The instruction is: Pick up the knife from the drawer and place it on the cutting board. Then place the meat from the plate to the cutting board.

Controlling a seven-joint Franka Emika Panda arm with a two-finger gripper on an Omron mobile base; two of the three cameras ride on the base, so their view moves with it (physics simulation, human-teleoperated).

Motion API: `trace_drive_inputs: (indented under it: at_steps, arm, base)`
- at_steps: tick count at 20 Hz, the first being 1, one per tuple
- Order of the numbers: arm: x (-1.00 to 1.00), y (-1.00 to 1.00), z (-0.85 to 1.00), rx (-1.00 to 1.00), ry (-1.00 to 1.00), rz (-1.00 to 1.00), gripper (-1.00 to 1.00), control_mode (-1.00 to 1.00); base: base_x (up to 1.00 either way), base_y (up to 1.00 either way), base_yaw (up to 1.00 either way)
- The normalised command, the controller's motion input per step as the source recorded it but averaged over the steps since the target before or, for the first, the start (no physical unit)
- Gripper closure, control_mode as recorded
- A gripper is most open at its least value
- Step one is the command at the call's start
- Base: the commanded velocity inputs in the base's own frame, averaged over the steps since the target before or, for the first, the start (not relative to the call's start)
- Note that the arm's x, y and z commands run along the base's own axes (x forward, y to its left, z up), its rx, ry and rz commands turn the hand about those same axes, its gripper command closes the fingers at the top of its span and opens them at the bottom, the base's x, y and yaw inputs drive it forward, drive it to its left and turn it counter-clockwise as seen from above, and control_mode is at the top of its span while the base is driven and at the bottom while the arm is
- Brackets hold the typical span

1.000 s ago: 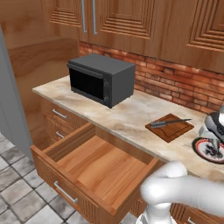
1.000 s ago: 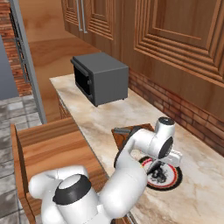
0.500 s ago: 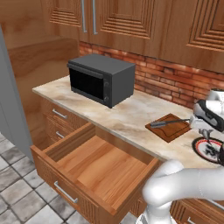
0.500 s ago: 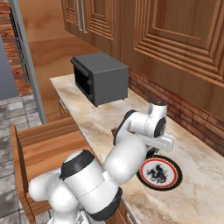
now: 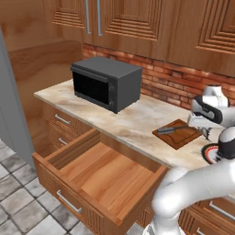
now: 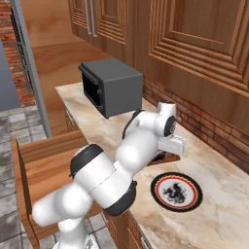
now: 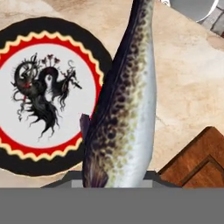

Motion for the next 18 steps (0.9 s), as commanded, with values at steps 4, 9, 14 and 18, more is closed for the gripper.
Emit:
trace_drive_inputs:
  at_steps: [4, 9, 14, 18]
  arm:
    - [0.44, 0.24, 0.0, 0.0, 0.0, 0.0, 1.0, -1.0]
    - [0.41, 0.25, 0.0, 0.0, 0.01, 0.0, 1.0, -1.0]
    - [0.38, 0.12, 0.0, 0.0, 0.0, 0.0, 1.0, -1.0]
    - [0.27, 0.09, -0.21, 0.0, 0.0, 0.0, 1.0, -1.0]
  base:
    - [0.0, 0.0, 0.0]
    - [0.0, 0.0, 0.0]
    - [0.0, 0.0, 0.0]
    - [0.0, 0.0, 0.0]
